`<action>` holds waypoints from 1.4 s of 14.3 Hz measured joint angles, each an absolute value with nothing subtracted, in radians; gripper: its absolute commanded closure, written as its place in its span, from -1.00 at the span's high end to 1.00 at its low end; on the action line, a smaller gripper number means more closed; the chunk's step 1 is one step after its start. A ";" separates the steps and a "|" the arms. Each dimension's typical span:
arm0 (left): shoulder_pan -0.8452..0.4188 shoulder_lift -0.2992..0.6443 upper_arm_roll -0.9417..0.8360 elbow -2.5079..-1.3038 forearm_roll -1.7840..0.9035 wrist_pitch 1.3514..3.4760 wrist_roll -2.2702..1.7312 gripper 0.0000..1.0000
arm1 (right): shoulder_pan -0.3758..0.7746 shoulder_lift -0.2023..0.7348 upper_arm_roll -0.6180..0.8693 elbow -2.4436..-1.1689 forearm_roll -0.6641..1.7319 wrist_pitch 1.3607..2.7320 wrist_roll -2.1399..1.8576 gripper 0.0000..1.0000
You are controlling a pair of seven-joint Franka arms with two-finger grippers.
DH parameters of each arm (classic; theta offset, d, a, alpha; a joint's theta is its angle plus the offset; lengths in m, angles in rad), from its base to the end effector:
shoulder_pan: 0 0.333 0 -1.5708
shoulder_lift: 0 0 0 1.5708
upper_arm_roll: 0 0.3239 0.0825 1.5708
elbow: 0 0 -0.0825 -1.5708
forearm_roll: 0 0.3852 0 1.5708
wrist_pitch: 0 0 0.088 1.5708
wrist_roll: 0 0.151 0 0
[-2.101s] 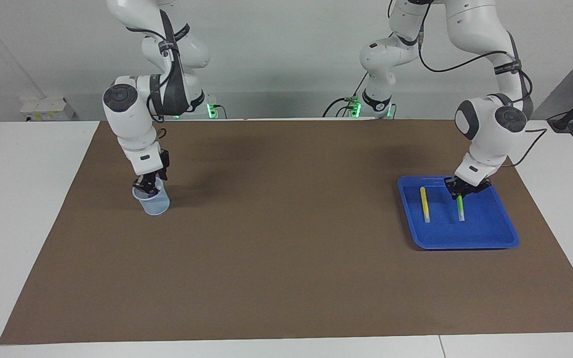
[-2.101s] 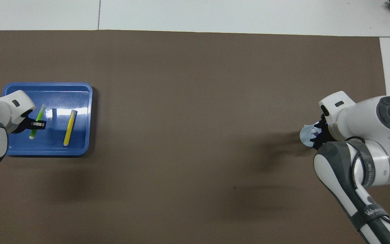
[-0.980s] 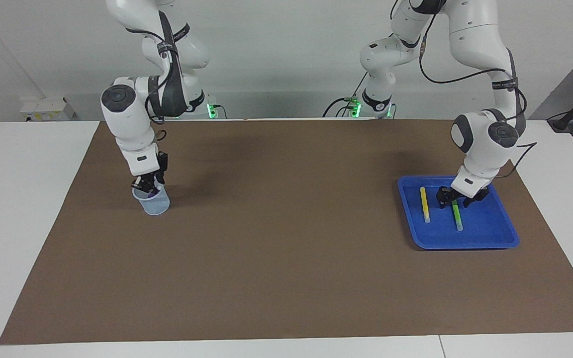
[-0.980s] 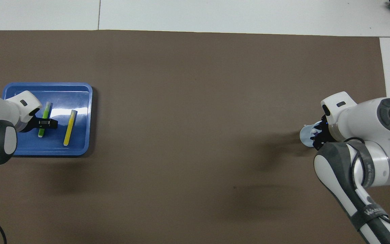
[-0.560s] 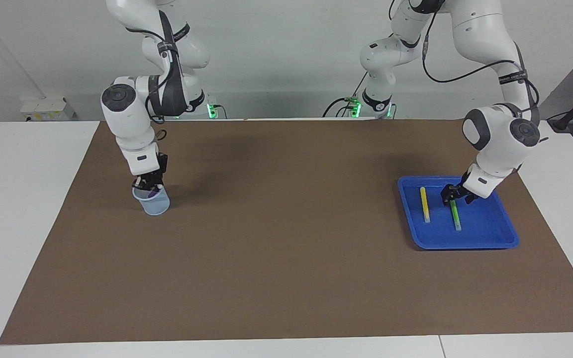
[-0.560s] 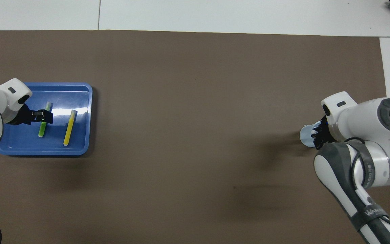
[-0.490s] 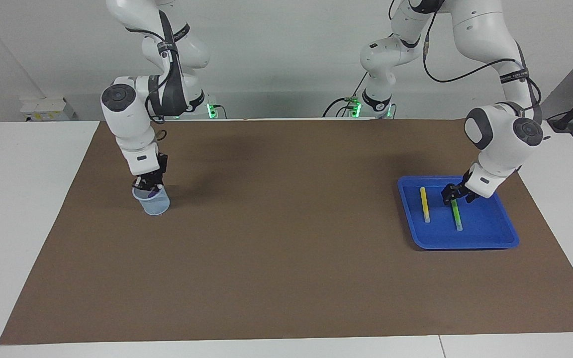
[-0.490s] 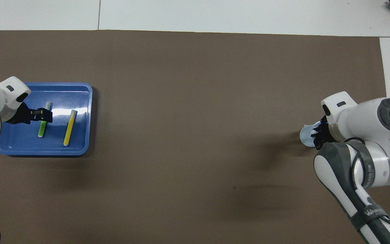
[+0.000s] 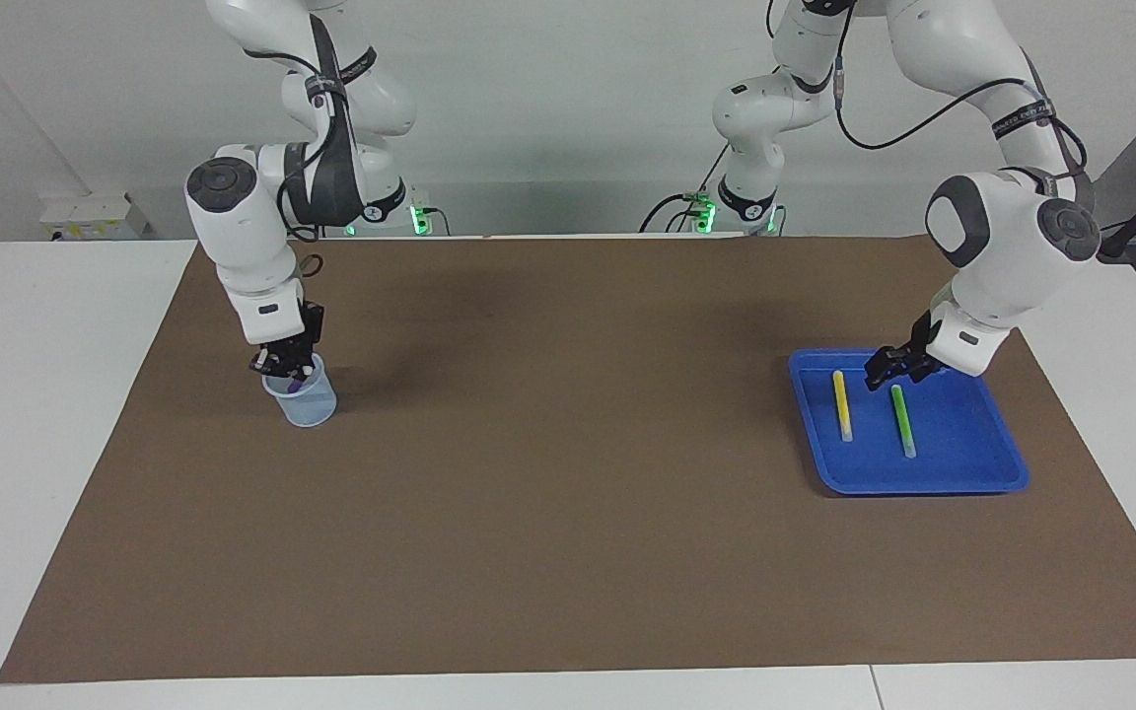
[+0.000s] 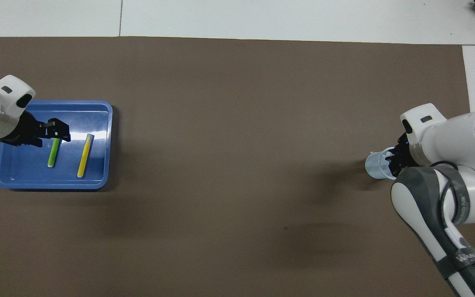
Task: Right arm passes pens to left for tray arrangement
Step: 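Grasp the purple pen in the cup with the right gripper, then carry the purple pen toward the left gripper while the left gripper approaches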
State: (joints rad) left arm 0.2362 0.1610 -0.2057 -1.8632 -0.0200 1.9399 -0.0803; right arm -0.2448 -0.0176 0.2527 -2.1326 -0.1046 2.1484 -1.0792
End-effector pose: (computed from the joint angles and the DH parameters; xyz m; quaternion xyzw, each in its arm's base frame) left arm 0.5903 0.0192 0.3891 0.9971 0.0599 -0.0411 0.0246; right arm 0.5423 -0.0037 0.3816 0.8401 0.5402 -0.0097 0.0483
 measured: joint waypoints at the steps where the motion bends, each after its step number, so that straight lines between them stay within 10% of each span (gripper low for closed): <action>1: 0.224 0.143 -0.206 -1.863 -0.022 1.917 -0.086 1.00 | -0.249 -0.019 0.253 -2.101 -0.105 2.123 -1.078 -1.00; 11: 0.160 -0.009 -0.208 -1.865 -0.219 1.768 -0.318 1.00 | -0.244 -0.033 0.263 -1.864 -0.009 1.826 -0.784 -1.00; 20: 0.123 -0.065 -0.200 -1.912 -0.614 1.758 -0.671 1.00 | -0.142 -0.032 0.267 -1.878 0.357 1.870 0.055 -1.00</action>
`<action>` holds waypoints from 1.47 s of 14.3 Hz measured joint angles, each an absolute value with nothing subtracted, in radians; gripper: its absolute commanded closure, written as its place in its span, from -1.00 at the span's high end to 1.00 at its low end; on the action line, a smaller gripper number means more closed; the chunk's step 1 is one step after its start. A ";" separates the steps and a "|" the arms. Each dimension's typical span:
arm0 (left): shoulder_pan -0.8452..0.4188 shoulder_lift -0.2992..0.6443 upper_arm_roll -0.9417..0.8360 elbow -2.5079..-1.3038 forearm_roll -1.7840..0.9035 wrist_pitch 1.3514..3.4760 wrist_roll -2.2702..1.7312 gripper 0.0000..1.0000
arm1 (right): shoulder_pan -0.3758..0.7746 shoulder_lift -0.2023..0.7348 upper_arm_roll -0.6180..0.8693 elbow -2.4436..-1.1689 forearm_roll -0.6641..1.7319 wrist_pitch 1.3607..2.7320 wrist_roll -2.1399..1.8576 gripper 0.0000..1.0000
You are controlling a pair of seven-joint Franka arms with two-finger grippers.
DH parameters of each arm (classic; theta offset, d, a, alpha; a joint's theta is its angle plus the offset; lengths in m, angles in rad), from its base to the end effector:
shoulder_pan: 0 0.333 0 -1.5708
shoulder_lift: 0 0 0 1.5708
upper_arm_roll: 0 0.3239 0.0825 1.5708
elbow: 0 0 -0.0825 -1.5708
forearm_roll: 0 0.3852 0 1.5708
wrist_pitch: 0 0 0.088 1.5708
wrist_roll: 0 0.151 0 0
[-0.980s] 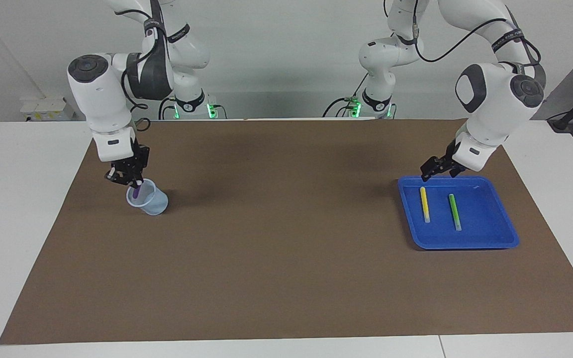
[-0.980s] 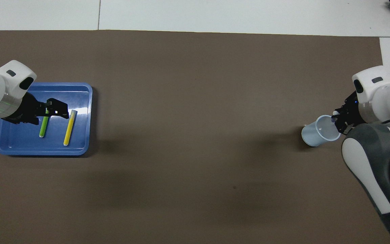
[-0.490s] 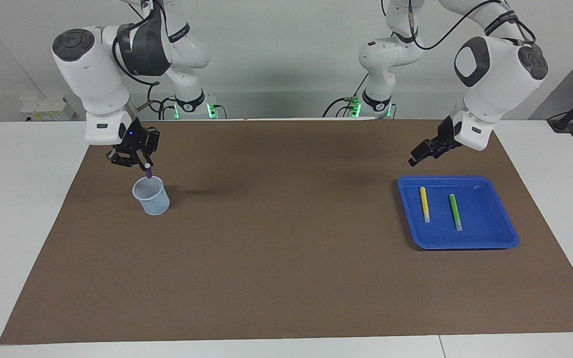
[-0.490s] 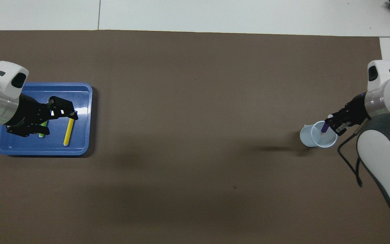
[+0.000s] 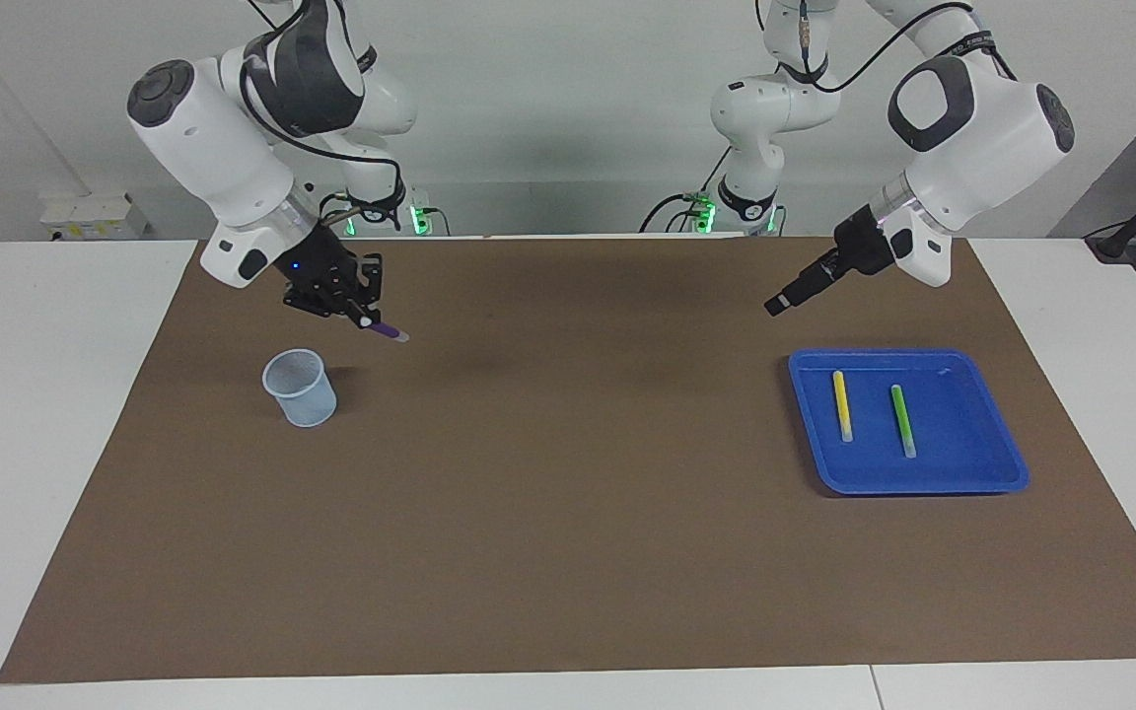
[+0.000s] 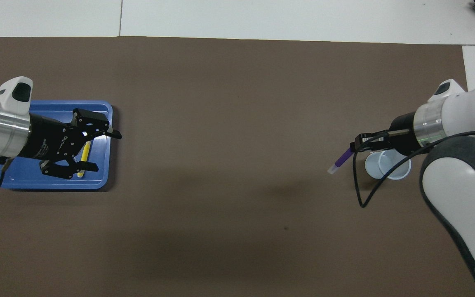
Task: Right arm passes pens to left for tray arrangement
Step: 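Carry the purple pen toward the left gripper while the left gripper approaches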
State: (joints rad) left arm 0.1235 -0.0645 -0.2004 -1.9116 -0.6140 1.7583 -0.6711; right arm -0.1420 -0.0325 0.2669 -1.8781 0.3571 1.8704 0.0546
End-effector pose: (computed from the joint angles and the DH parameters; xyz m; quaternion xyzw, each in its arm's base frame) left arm 0.5281 -0.1189 0.4991 0.8918 0.3464 -0.1447 0.2526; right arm 0.5493 0.1119 0.4917 -0.9859 0.0158 0.0031 0.1665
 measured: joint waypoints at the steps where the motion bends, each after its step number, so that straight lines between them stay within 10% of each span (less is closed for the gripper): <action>1: 0.123 -0.071 -0.200 -1.919 -0.654 1.766 -0.716 1.00 | -0.121 -0.033 0.267 -1.895 0.410 1.918 0.158 -1.00; 13: -0.289 -0.208 -0.214 -2.207 -0.882 2.508 -1.307 1.00 | 0.246 -0.043 0.271 -2.129 0.740 2.750 1.012 -1.00; 21: -0.415 -0.143 -0.213 -2.221 -0.883 2.728 -1.413 0.99 | 0.372 -0.040 0.268 -2.169 0.882 2.934 1.019 -1.00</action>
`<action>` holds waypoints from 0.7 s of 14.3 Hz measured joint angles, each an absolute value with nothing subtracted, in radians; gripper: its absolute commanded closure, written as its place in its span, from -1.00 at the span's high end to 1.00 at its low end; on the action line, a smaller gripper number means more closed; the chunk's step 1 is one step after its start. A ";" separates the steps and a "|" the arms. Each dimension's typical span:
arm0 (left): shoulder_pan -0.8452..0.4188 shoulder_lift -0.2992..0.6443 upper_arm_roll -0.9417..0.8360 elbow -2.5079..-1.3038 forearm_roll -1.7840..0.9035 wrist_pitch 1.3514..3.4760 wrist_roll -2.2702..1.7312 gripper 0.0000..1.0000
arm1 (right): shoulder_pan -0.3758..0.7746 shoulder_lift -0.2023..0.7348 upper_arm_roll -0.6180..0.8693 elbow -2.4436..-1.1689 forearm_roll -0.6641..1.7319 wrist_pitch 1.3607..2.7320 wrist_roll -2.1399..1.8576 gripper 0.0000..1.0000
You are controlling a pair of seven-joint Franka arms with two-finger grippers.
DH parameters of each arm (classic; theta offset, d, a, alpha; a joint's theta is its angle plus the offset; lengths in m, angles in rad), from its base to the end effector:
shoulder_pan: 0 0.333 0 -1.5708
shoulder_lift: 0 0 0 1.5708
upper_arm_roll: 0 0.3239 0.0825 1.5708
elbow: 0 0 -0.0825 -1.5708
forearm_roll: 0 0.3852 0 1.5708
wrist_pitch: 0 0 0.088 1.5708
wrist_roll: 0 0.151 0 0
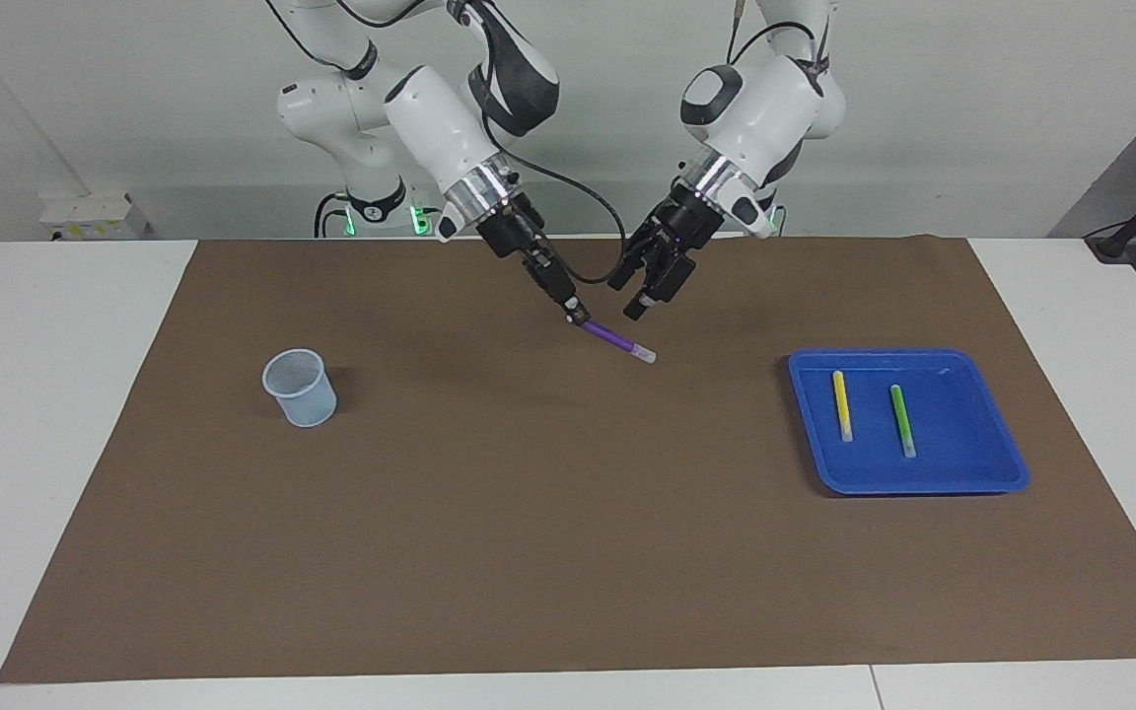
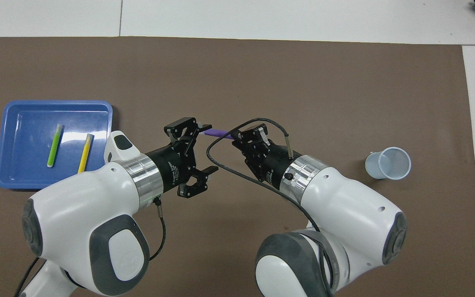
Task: Right arm passes pens to left for tray arrangement
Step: 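Carry the purple pen toward the left gripper while the left gripper approaches, then close the left gripper on the purple pen and open the right gripper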
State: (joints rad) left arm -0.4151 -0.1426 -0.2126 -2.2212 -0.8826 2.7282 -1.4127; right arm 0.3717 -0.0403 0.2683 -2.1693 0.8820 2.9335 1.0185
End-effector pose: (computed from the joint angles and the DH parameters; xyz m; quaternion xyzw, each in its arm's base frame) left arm 0.4691 -0.3252 0.4753 0.6761 0.6186 -0.0804 0.3922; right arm 0.5052 0.3249 0.4672 -0.7533 0.4988 -0.0631 0.4241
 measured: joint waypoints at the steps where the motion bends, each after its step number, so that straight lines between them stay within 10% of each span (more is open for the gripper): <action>1: -0.428 -0.125 -0.213 -2.221 -0.883 2.755 -1.415 0.98 | 0.372 -0.040 0.267 -2.170 0.882 2.934 1.019 -1.00; 10: -0.455 -0.065 -0.213 -2.202 -0.883 2.840 -1.425 0.45 | 0.371 -0.040 0.266 -2.171 0.882 2.934 1.011 -1.00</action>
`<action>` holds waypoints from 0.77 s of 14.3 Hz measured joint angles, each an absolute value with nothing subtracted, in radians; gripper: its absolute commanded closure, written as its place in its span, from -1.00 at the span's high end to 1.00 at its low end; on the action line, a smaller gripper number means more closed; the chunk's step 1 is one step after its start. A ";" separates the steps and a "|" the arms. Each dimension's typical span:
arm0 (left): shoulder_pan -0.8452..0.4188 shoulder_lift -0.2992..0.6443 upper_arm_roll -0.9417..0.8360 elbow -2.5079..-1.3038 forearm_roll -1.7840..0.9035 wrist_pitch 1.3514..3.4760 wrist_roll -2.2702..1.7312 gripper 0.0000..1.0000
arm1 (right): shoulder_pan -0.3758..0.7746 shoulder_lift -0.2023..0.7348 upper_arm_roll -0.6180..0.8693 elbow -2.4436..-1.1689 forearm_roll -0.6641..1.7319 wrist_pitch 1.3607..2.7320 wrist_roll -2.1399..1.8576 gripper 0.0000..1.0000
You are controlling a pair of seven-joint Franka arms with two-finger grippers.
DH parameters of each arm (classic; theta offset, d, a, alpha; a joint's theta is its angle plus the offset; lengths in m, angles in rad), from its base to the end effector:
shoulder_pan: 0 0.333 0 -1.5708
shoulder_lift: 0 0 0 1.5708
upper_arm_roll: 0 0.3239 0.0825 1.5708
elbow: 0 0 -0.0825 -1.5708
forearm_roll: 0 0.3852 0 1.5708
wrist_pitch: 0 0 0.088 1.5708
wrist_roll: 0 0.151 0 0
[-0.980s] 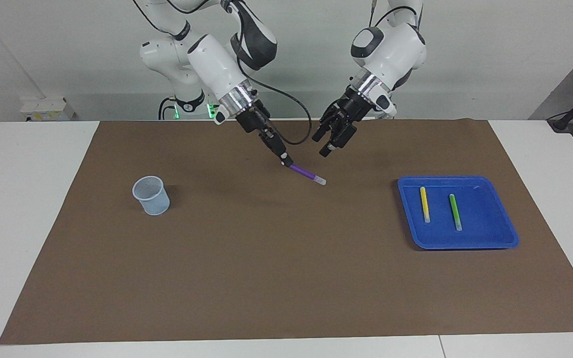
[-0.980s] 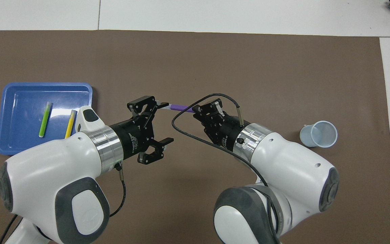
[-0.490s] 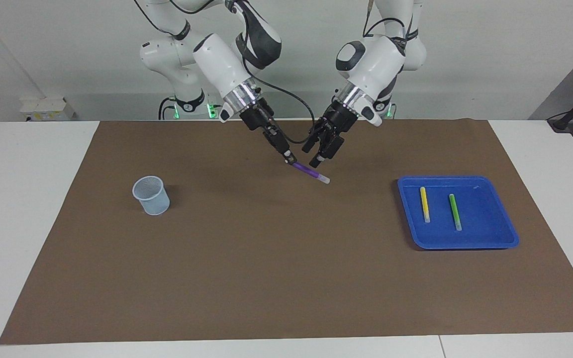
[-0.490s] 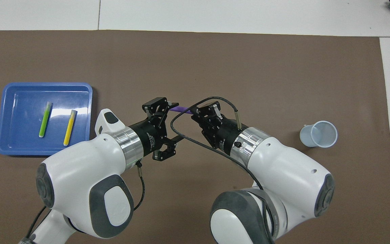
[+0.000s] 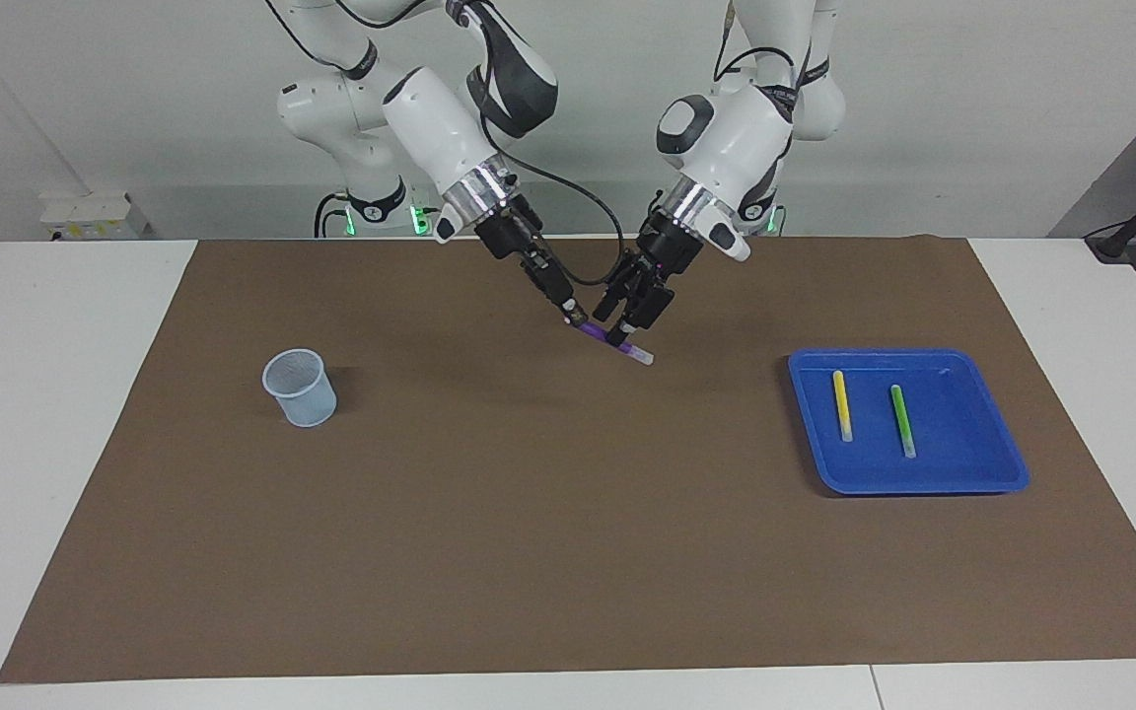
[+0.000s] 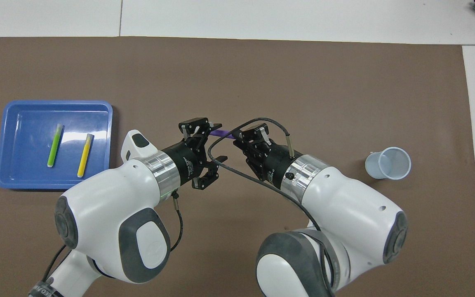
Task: Right arm passes pens to left for tray arrangement
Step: 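Close the left gripper on the purple pen and open the right gripper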
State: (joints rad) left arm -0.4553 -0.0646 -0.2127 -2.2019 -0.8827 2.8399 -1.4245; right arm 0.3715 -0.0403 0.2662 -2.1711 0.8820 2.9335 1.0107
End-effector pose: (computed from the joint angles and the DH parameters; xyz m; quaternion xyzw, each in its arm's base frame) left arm 0.4795 -0.3415 0.4535 0.6661 0.6279 -0.0626 0.3977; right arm 0.5056 0.3235 0.4663 -0.7549 0.4970 -0.0649 0.4230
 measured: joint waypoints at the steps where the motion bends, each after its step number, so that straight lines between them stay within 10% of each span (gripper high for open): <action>1: -0.458 -0.064 -0.213 -2.202 -0.883 2.845 -1.425 0.45 | 0.371 -0.040 0.266 -2.171 0.882 2.934 1.008 -1.00; 3: -0.465 -0.061 -0.212 -2.202 -0.883 2.857 -1.425 0.25 | 0.371 -0.040 0.266 -2.171 0.882 2.934 1.006 -1.00; 6: -0.469 -0.051 -0.212 -2.201 -0.883 2.877 -1.426 -0.92 | 0.369 -0.040 0.266 -2.173 0.882 2.933 1.005 -1.00; 11: -0.470 -0.047 -0.209 -2.194 -0.881 2.895 -1.400 -1.00 | 0.367 -0.041 0.265 -2.183 0.882 2.933 0.977 -1.00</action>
State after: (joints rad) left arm -0.4696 -0.0465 -0.2093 -2.1944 -0.8812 2.8955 -1.4000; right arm 0.3673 -0.0405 0.2649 -2.1831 0.8819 2.9331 0.9773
